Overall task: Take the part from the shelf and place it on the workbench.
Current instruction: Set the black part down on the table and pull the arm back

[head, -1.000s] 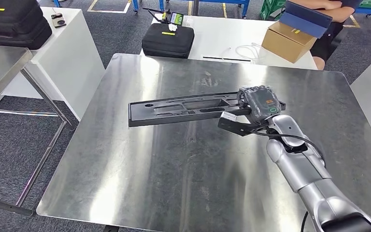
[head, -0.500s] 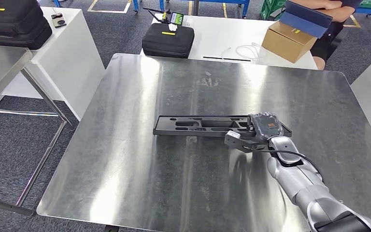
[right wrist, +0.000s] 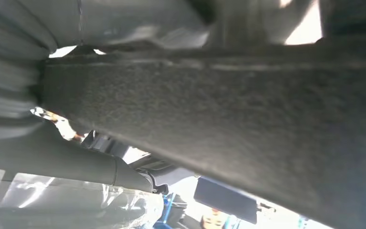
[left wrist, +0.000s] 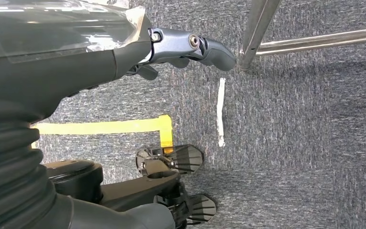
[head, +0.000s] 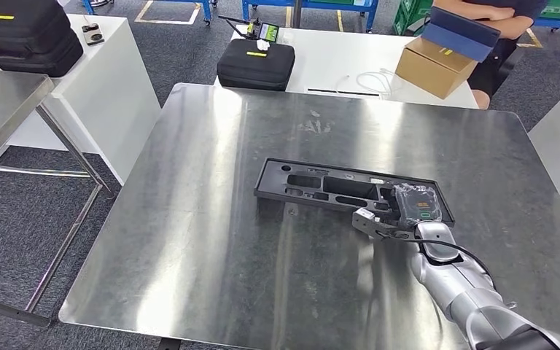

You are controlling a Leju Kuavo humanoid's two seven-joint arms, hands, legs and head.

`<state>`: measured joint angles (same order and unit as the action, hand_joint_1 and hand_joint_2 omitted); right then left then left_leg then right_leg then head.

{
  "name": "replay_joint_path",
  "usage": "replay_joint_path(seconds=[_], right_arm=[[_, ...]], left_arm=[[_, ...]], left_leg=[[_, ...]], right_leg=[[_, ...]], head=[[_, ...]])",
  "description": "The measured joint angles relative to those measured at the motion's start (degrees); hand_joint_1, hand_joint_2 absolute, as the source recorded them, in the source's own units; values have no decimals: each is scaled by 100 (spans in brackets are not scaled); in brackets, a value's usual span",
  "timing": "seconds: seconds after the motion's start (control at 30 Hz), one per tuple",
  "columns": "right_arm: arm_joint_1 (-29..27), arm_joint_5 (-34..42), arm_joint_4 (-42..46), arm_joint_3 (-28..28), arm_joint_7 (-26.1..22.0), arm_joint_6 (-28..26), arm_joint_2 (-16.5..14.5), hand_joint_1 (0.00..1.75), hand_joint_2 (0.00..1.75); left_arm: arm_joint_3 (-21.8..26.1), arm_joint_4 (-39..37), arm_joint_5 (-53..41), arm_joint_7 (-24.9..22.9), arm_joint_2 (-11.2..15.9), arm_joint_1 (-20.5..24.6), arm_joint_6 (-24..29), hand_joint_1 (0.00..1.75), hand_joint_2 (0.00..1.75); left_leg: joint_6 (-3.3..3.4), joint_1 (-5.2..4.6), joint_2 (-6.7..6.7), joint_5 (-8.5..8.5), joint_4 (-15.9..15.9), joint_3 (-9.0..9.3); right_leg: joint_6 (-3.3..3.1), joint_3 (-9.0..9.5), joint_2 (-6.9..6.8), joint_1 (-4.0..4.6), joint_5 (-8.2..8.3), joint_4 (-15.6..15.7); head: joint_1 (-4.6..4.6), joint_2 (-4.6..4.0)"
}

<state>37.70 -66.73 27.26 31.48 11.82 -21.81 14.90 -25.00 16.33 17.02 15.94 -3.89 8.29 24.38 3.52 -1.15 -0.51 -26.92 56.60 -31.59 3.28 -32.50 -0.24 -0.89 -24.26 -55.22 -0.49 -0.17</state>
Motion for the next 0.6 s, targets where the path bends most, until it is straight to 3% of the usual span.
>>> replay_joint_path(seconds=[0.03,0.17,0.6], right_arm=[[-2,-2,-25,-12,13,-1,1,0,0],[-10,-28,-99,-44,37,0,1,0,0],[-17,-206,-158,-68,-2,25,-13,0,0]], left_arm=[[0,0,1,-1,0,-4,-1,0,175],[0,0,21,-18,0,-15,-23,0,0],[0,0,93,-97,0,-33,-32,0,0]], left_leg=[[1,0,0,-6,0,13],[0,0,3,-25,0,54],[1,0,9,-25,0,66]], right_leg=[[2,2,1,0,-5,2],[3,34,5,0,-15,3],[5,85,11,0,-12,3]], head=[[1,0],[1,1],[1,-1]])
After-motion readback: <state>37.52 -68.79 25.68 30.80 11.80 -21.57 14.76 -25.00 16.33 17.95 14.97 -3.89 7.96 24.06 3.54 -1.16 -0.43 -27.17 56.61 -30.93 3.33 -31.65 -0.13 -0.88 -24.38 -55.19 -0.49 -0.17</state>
